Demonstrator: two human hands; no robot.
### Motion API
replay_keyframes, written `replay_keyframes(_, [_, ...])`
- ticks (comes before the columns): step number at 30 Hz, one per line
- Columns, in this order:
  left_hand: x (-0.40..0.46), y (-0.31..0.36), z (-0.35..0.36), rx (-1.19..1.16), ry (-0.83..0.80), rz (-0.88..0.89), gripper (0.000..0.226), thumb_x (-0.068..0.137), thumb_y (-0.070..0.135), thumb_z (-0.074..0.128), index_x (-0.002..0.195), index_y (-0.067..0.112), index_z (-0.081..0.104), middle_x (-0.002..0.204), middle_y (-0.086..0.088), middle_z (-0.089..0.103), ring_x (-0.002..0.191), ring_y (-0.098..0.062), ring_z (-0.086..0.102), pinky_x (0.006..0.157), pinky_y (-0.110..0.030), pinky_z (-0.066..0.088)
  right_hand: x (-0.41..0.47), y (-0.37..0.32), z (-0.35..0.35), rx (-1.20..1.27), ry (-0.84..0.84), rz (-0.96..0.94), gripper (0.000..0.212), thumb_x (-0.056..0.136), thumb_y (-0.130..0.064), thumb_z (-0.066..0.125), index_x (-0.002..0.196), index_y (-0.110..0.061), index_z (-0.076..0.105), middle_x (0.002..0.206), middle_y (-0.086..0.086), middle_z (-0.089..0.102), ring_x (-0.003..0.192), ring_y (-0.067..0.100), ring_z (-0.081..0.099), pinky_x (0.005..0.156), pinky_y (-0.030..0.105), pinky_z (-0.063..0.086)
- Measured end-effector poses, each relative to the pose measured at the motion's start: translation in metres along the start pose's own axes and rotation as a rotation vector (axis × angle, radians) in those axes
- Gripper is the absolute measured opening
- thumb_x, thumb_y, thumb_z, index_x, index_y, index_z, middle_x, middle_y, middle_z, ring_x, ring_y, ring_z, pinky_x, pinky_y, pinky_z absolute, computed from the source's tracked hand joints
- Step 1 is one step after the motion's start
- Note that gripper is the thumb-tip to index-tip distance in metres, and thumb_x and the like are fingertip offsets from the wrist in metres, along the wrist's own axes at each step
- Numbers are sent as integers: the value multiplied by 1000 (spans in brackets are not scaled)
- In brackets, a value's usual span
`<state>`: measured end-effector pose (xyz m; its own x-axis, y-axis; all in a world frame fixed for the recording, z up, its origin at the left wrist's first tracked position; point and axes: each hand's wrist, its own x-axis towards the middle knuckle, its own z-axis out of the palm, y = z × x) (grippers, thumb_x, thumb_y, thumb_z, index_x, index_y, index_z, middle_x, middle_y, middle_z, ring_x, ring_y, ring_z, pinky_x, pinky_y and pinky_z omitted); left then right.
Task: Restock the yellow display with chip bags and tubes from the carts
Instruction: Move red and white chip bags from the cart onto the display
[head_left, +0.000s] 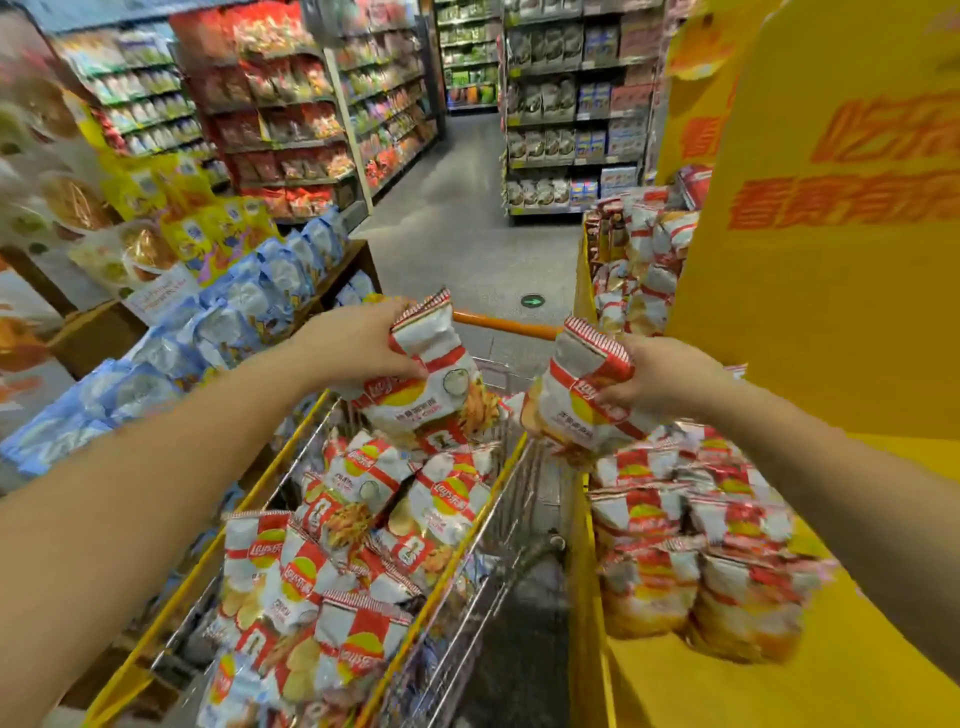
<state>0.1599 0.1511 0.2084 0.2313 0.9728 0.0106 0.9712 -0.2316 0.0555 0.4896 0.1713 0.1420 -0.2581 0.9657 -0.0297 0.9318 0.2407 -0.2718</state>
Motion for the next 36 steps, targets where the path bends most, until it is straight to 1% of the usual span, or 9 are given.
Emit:
replay_keyframes(5, [-6, 104, 18, -52, -62, 152, 68, 73, 62, 71, 127, 28, 48, 115, 7, 57, 113, -22, 56, 83, -30, 42, -96, 72, -25, -200, -80, 27, 56, 76, -59, 71, 120, -31, 51, 117, 1, 66, 106, 27, 61, 74, 29, 45])
replay_keyframes(8, [-14, 172, 44, -28, -118, 208, 76, 75, 59, 72, 137, 27, 42, 132, 2, 57, 120, -24, 54, 79, -27, 37, -147, 109, -33, -301, -197, 64, 57, 77, -54, 71, 125, -30, 52, 113, 1, 67, 99, 25, 62, 67, 25, 40])
replay_keyframes(14, [-30, 266, 124, 24, -269, 307, 78, 70, 70, 67, 126, 23, 40, 123, -1, 60, 110, -26, 58, 77, -38, 50, -206, 169, 4, -302, -459, 115, 42, 73, -53, 74, 104, -34, 52, 107, -3, 67, 92, 21, 61, 69, 28, 46])
replay_keyframes(18, [-45, 314, 181, 11, -351, 361, 59, 75, 63, 69, 111, 26, 41, 102, 4, 61, 98, -22, 60, 62, -33, 42, -227, 199, 51, -384, -533, 77, 55, 75, -57, 70, 119, -33, 49, 114, 0, 64, 103, 25, 60, 68, 30, 45])
replay_keyframes(23, [-56, 335, 247, 98, -373, 358, 64, 81, 53, 68, 129, 21, 39, 107, -3, 65, 95, -27, 63, 63, -35, 47, -236, 212, 108, -398, -514, -30, 43, 81, -49, 67, 114, -28, 49, 111, -1, 64, 100, 26, 60, 64, 30, 39])
replay_keyframes(26, [-59, 336, 275, 191, -355, 371, 53, 85, 43, 67, 122, 15, 43, 105, -7, 65, 93, -30, 64, 65, -36, 44, -229, 225, 147, -386, -481, -83, 43, 82, -48, 65, 114, -26, 47, 107, 1, 64, 96, 28, 62, 72, 35, 48])
replay_keyframes(30, [-58, 327, 301, 201, -317, 351, 48, 84, 40, 67, 120, 14, 47, 111, -7, 65, 98, -29, 62, 75, -37, 43, -216, 231, 183, -366, -403, -124, 31, 85, -38, 63, 108, -24, 47, 104, 1, 61, 97, 26, 60, 80, 36, 39])
replay_keyframes(33, [-54, 318, 313, 172, -314, 304, 51, 86, 42, 65, 124, 15, 45, 118, -6, 61, 109, -27, 59, 88, -39, 44, -209, 235, 201, -365, -376, -101, 35, 85, -39, 63, 112, -23, 47, 110, 2, 62, 103, 25, 59, 83, 36, 39])
replay_keyframes(36, [-50, 307, 324, 154, -336, 259, 56, 85, 45, 66, 126, 15, 43, 122, -6, 59, 112, -27, 57, 91, -39, 43, -204, 235, 210, -371, -344, -119, 32, 87, -35, 61, 114, -23, 48, 116, 3, 60, 111, 25, 54, 88, 38, 39])
